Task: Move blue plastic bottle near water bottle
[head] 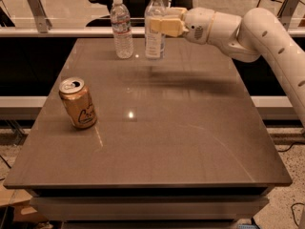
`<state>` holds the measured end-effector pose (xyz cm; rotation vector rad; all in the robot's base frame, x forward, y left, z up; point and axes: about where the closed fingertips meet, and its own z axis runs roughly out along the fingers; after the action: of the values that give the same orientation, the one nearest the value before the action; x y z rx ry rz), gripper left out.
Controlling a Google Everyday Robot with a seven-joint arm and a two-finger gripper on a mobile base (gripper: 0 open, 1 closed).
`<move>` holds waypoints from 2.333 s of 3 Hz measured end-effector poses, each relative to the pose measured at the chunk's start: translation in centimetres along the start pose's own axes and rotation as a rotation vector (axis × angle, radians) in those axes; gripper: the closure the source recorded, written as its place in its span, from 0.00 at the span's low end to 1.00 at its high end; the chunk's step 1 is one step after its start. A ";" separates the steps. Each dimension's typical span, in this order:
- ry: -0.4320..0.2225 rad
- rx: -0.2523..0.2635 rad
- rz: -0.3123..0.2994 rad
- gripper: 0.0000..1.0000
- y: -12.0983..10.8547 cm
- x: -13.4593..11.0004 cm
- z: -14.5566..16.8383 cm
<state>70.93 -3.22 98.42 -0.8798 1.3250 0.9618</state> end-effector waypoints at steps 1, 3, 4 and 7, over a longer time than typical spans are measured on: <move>0.015 -0.009 -0.001 1.00 0.0 1.4 1.3; 0.080 -0.033 0.006 1.00 0.3 3.4 3.2; 0.119 -0.062 0.008 1.00 0.3 4.0 5.1; 0.069 -0.048 0.050 1.00 -0.5 4.9 4.4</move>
Offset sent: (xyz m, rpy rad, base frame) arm 0.0132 0.0290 -0.0373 -0.0730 0.0350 0.0279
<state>73.05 0.95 93.80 -0.9272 1.3929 1.0138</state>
